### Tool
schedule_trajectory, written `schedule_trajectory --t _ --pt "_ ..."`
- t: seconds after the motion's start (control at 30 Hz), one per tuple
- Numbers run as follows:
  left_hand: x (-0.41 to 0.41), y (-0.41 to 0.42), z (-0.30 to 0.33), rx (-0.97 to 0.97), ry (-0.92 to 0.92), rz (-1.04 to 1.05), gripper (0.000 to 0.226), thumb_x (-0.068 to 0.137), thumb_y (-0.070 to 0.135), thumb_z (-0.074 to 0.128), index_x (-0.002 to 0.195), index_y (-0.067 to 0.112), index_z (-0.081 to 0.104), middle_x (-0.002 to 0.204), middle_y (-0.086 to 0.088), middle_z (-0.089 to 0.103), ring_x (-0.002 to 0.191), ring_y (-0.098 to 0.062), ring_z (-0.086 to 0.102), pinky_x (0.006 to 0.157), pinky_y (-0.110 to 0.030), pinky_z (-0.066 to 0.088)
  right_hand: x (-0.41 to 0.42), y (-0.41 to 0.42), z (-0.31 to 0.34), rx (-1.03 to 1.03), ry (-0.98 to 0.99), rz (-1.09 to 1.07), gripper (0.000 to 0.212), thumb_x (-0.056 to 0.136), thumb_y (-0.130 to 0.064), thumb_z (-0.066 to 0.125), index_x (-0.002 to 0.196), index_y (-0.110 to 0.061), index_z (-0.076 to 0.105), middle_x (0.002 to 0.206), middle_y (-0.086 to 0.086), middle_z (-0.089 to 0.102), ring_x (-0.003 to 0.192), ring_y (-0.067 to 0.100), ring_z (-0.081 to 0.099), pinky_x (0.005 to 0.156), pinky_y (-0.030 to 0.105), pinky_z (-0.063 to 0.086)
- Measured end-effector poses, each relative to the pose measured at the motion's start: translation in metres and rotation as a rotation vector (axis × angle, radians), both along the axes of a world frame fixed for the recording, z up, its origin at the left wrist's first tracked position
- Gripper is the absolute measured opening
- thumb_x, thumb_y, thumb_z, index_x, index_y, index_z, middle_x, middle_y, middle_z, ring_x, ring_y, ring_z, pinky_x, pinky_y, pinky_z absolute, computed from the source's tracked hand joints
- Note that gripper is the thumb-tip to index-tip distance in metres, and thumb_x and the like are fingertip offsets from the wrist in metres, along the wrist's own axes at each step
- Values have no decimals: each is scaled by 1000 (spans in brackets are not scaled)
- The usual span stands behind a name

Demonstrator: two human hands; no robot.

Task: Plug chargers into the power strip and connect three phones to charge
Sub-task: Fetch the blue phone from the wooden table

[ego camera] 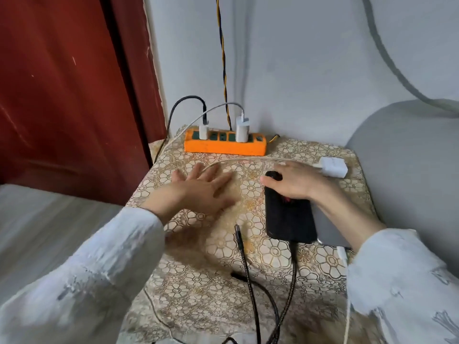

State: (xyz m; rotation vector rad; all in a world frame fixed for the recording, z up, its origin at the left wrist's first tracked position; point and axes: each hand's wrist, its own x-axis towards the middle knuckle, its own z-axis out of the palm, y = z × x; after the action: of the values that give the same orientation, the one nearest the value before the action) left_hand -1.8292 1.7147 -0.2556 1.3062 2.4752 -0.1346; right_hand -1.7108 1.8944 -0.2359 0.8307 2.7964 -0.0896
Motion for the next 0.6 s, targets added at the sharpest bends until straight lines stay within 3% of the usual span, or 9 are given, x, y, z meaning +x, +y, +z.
schedule_trajectory --t 0.13,0.23,0.33,0.4,0.47,0.53,0.6 --pt "-4 -4 -16 36 1 -18 78 56 88 -5 124 59 -30 145 14 -34 133 -22 -35 105 -61 -21 -7 4 -27 51 13 -49 78 81 -69 6 144 -24 2 154 10 -3 140 37 1 109 60 7" --pt "2 -7 -21 92 15 -1 68 61 86 -10 118 60 -37 141 10 -36 130 -24 -37 103 -59 -24 -4 -3 -35 10 40 -61 74 82 -66 3 143 -24 1 154 9 -4 140 37 -1 105 65 2" --pt "10 -7 -15 100 16 -7 69 68 81 -7 125 54 -34 145 7 -33 133 -28 -32 104 -63 -20 1 -6 -22 -68 3 -55 74 83 -66 5 144 -24 -2 154 9 -6 140 36 -3 106 63 -2" --pt "14 -10 -5 56 -4 -21 68 75 74 -2 133 49 -27 151 5 -26 137 -31 -27 106 -66 -13 7 -8 -6 -135 -67 -44 73 85 -65 10 144 -24 -1 155 9 -7 141 34 -4 108 61 -2" --pt "17 -15 17 -15 -135 -8 63 85 64 14 140 44 -11 155 4 -19 139 -32 -21 106 -68 -10 13 -13 20 -187 -169 -20 70 88 -61 19 144 -23 1 155 10 -2 141 33 0 110 60 3" --pt "20 -22 51 -72 -320 57 57 91 54 28 143 39 11 157 5 -8 142 -31 -15 105 -68 -9 17 -23 58 -306 -204 -16 67 90 -55 26 144 -21 6 154 10 8 140 32 12 112 55 13" --pt "26 -33 94 -86 -403 119 54 93 49 33 143 34 20 157 3 6 143 -30 -6 110 -63 -4 18 -36 109 -472 -175 -3 64 91 -49 33 144 -19 12 152 10 18 136 29 26 111 45 22"
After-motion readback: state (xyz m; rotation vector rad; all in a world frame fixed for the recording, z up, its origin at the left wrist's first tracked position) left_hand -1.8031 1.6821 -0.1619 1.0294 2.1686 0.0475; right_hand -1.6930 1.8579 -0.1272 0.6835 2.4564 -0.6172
